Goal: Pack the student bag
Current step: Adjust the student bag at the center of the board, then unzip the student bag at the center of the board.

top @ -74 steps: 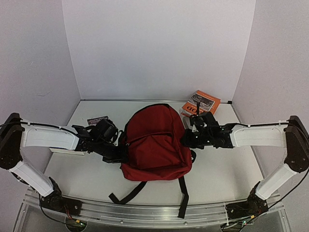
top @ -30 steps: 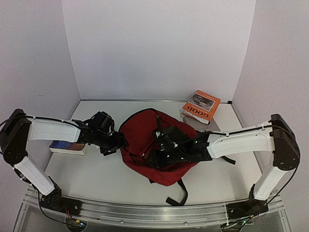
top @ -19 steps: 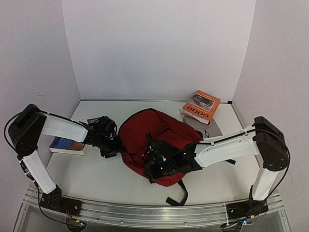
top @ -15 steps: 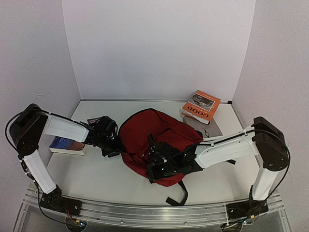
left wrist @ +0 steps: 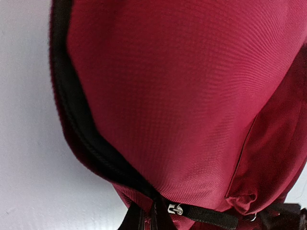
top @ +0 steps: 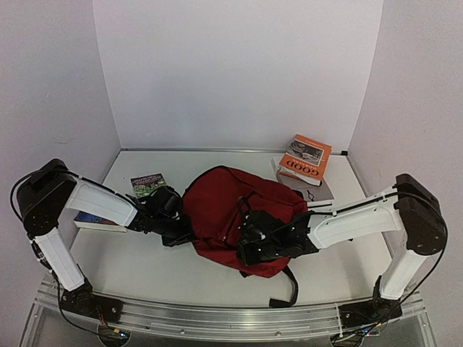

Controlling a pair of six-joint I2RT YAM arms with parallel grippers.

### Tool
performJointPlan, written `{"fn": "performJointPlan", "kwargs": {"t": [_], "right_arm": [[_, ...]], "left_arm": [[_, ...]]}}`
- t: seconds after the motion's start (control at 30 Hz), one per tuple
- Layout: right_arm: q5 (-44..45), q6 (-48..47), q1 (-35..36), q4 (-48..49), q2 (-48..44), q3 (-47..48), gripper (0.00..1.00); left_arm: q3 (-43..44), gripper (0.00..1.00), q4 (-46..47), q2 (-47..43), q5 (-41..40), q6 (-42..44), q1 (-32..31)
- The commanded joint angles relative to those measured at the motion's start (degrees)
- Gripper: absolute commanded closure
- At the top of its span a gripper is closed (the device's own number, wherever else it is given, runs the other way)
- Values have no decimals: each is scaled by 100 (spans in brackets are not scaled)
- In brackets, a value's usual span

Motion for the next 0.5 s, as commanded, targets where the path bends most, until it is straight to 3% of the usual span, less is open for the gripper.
{"fn": "performJointPlan", "kwargs": {"t": [0.0,0.3,0.47], "right_arm": [[517,14,-302,-146,-548,-123,52],[613,26,-388,-154,-1293,-170,44],[610,44,-401,-156,-1417,-216,41]], "left_arm": [[67,91,-794,-398,-329,-25,-379],[724,57,-2298,-1172,-2226,1037,-983],[1046,44,-2159,-1174,-2570,1947,-1573]]}}
